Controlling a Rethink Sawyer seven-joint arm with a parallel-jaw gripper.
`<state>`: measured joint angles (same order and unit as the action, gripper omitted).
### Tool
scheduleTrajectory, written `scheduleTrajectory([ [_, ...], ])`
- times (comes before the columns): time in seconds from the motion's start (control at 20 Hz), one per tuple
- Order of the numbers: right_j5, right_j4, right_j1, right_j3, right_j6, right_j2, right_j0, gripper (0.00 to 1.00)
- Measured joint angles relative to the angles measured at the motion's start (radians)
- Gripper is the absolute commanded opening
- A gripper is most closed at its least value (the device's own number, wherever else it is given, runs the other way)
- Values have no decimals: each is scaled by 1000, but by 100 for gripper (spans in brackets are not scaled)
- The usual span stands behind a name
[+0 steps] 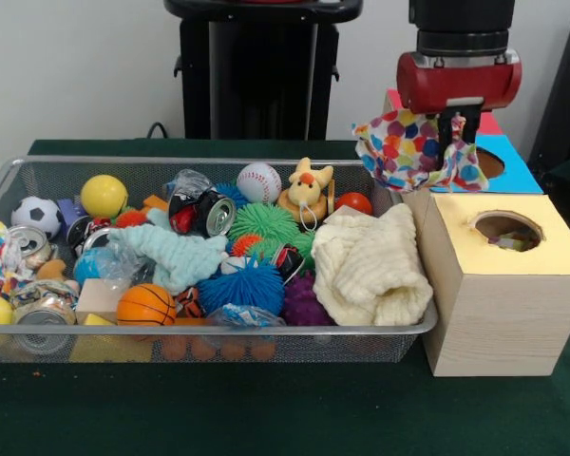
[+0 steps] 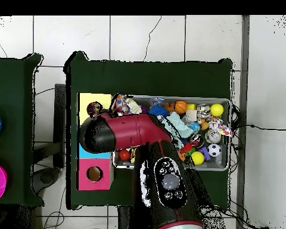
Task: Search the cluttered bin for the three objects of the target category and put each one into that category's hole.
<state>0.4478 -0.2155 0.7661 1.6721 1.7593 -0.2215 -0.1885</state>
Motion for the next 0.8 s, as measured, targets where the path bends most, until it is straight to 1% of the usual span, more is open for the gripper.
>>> scheduleTrajectory([
  [0.35,-104,55,-44,-2,0,35,29,0],
  [0.4,-133,78,-60,-6,0,51,43,0],
  [0.6,-159,118,-88,-23,0,69,67,0],
  [0.8,-160,157,-110,-39,0,77,85,0],
])
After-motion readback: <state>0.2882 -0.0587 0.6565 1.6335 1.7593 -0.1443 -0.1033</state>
